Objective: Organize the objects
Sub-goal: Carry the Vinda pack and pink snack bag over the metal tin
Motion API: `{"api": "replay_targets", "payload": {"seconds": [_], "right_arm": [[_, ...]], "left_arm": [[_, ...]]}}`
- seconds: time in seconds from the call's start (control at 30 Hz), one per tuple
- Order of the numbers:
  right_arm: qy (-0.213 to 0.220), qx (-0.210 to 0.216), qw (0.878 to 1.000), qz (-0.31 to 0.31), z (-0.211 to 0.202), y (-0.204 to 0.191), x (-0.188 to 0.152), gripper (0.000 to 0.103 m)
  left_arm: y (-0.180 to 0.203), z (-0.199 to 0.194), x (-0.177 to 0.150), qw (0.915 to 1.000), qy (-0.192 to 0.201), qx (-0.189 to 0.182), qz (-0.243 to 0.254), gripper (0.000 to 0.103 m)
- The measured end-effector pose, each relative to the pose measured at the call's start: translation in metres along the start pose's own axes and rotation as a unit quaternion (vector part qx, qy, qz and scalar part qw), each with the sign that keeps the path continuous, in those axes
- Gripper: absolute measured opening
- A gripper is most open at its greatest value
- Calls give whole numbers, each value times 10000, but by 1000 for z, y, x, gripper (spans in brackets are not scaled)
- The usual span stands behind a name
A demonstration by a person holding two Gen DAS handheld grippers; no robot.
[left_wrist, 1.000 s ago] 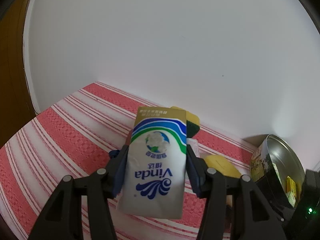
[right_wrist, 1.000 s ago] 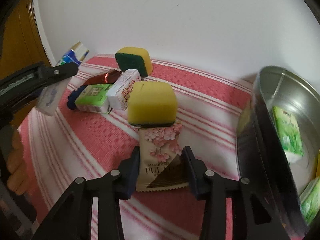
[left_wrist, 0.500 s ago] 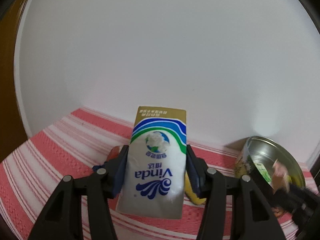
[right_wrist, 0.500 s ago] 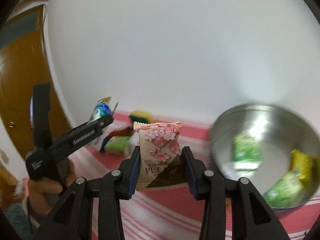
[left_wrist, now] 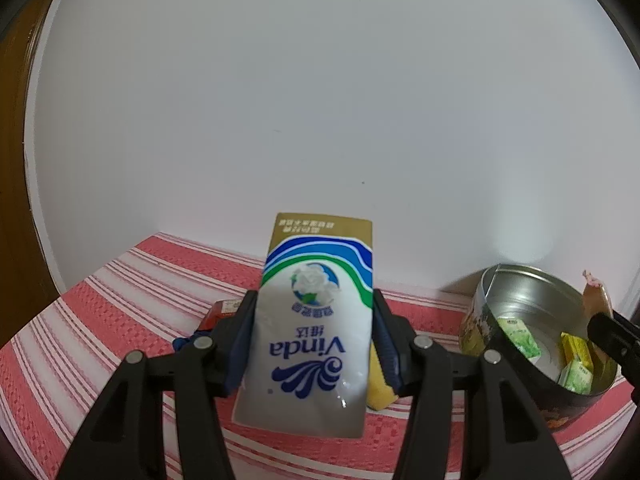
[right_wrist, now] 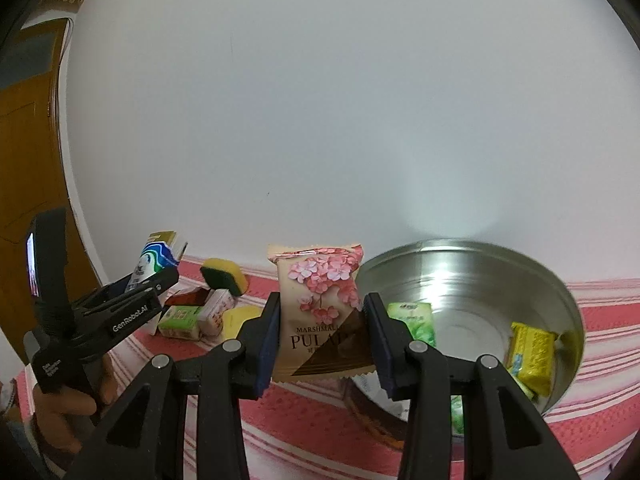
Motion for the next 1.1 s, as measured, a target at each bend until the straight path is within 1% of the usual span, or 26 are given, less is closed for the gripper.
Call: {"api": "replay_targets", "payload": {"seconds": [0.1,0.2,0.43,0.6,0.87,1.0,1.1], "right_arm": [[121,-93,9999,-4,-4,6,3,44],[228,-237,9994,54,-13,18,7,44],[324,-558,9974,308,-30,57,11,44],[378,-806,9951,430,-41,84,13,44],[391,-1355,9886,522,-50,124,13,44],[329,-1521,9848,771,-52,144,9,44],[273,-1687,9822,774,-51,152,7,44]], "left_arm": [[8,-5,3,10000,67,5,37,53],[20,-11,5,9999,133,-82,74,53],[65,-19,6,9989,194,-246,346,53],[95,-18,5,9982,150,-414,409,53],[148,-14,3,9958,56,-739,533,53],[175,-12,1,9935,34,-934,653,53],[194,-9,-3,9916,-8,-1040,766,53]]}}
Point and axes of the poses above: each gripper's, at about its wrist camera, not at the fingertips, and z roughly the way its jaws point, y to its right, x to its top, the point moved 3 cm from there along z, roughly the way its jaws point, and after that the axes turned 1 degree about -x, right-handed, at the moved point
